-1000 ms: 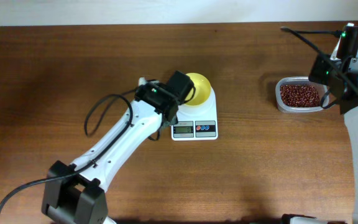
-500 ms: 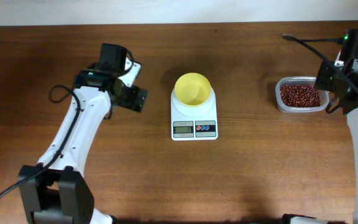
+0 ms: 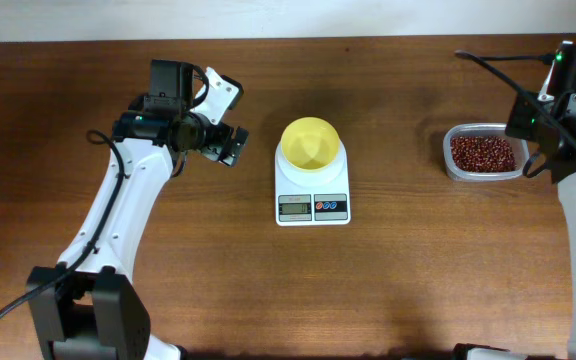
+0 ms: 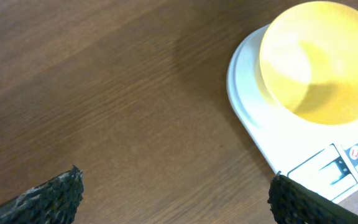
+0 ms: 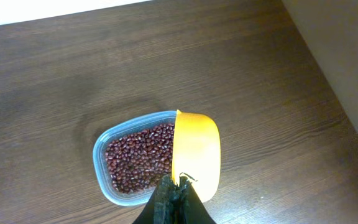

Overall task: Scoop item into bowl and weigh 50g on scale
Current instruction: 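Withdraw the left gripper and hold it beside the scale, then lower the scoop with the right gripper into the red beans, then lift the filled scoop and carry it with the right gripper to the bowl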

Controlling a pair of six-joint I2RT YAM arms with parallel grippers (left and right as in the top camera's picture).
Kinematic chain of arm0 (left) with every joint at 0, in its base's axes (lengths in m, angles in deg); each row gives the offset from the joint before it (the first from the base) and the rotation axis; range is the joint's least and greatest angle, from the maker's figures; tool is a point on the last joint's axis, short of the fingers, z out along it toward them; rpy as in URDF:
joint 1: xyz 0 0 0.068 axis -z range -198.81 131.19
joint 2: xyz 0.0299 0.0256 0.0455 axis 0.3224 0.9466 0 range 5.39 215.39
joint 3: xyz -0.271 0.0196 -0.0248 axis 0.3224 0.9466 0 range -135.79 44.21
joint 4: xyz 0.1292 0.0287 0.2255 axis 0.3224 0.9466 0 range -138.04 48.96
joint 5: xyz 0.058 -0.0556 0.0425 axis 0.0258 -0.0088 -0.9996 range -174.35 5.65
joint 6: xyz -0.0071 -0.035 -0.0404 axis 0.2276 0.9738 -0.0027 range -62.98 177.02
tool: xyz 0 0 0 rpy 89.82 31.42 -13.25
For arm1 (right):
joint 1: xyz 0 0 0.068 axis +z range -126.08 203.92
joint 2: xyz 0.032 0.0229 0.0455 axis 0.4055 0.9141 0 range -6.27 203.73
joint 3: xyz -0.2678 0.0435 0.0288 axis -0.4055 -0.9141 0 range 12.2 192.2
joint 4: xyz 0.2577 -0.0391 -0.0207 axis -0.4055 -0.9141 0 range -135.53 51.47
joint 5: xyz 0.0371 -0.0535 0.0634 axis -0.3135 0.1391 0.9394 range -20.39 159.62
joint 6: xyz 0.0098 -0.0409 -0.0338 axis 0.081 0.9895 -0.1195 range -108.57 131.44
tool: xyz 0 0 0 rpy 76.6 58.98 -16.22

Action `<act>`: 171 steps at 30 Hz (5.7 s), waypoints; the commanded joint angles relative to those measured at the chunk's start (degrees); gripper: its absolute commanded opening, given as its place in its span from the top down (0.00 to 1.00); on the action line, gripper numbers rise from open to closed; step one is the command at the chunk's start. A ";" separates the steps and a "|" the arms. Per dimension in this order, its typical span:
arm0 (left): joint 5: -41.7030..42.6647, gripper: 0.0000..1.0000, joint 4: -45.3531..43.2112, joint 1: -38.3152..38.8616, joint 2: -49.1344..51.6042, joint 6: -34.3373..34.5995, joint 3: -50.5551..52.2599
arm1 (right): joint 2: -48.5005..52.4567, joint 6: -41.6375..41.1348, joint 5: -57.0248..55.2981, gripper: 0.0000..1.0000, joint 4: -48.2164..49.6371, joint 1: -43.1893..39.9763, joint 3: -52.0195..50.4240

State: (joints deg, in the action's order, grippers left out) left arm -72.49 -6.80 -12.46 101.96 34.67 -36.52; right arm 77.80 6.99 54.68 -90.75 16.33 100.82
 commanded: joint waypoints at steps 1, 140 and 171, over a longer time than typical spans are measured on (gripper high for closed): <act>2.51 0.01 0.61 2.03 -2.16 2.71 -0.04 | -0.07 -0.50 5.66 0.96 0.09 -0.31 0.15; 8.74 0.01 4.28 12.61 -24.17 -3.87 14.16 | 29.55 6.21 64.65 0.96 5.11 -26.75 -8.26; 8.74 0.01 4.26 12.61 -24.17 -3.87 14.16 | 29.55 10.67 91.25 0.96 1.42 -32.35 -8.26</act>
State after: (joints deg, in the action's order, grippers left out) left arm -63.75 -2.43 0.50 78.03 30.10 -22.94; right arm 106.52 16.58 143.26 -89.27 -17.00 92.80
